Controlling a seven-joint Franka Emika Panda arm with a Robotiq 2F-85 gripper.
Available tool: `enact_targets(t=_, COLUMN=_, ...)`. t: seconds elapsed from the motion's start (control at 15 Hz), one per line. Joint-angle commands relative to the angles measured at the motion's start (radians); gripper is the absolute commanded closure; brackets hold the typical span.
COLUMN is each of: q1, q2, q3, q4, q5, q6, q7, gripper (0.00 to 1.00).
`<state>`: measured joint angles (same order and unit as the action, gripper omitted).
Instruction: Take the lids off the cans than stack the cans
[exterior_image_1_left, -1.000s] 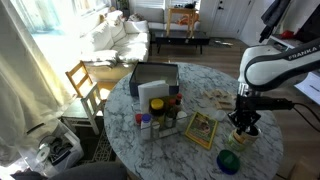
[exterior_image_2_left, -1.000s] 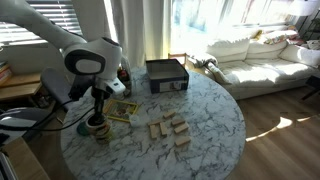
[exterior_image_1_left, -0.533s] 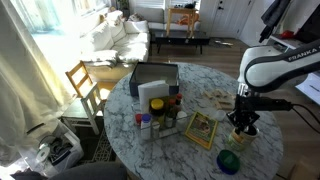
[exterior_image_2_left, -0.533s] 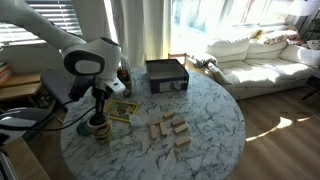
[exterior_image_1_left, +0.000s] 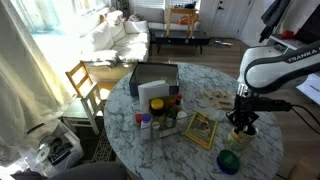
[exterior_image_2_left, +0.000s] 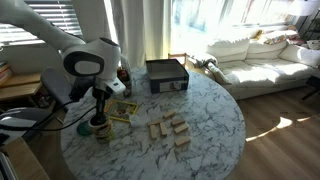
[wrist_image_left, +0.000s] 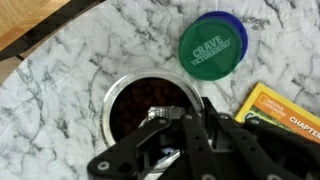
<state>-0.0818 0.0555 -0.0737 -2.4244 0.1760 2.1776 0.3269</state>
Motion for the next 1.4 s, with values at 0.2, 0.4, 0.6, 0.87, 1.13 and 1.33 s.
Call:
enact_targets(t=0.2, q1=0.003, q2=-0.040, q3=-0.004, q4=-0.016, q5=0.008, q6=-0.022, q7=0.005, gripper=0.41)
enact_targets(t=0.4, q1=0.000, q2=-0.097, q3=-0.005, q4=-0.012, q5=0.014, q6=-0.035, q7=-0.003, gripper=0.19)
enact_targets(t=0.6, q1=-0.005, q2=-0.164, q3=-0.006, q4=0.003, q5=0.013, q6=-0.066, q7=-0.001, gripper=0.00)
enact_targets(t=0.87, q1=-0.026, q2=-0.238, q3=-0.017, q4=0.021, q5=-0.004, q6=-0.128, q7=0.017, gripper=0.00)
enact_targets(t=1.13, q1=-0.058, q2=-0.302, q3=-0.038, q4=0.012, q5=-0.004, q6=-0.170, q7=-0.001, gripper=0.00)
enact_targets(t=1.33, q1=-0.058, q2=-0.279, q3=-0.032, q4=0.033, q5=0.000, q6=-0.155, q7=0.004, gripper=0.00)
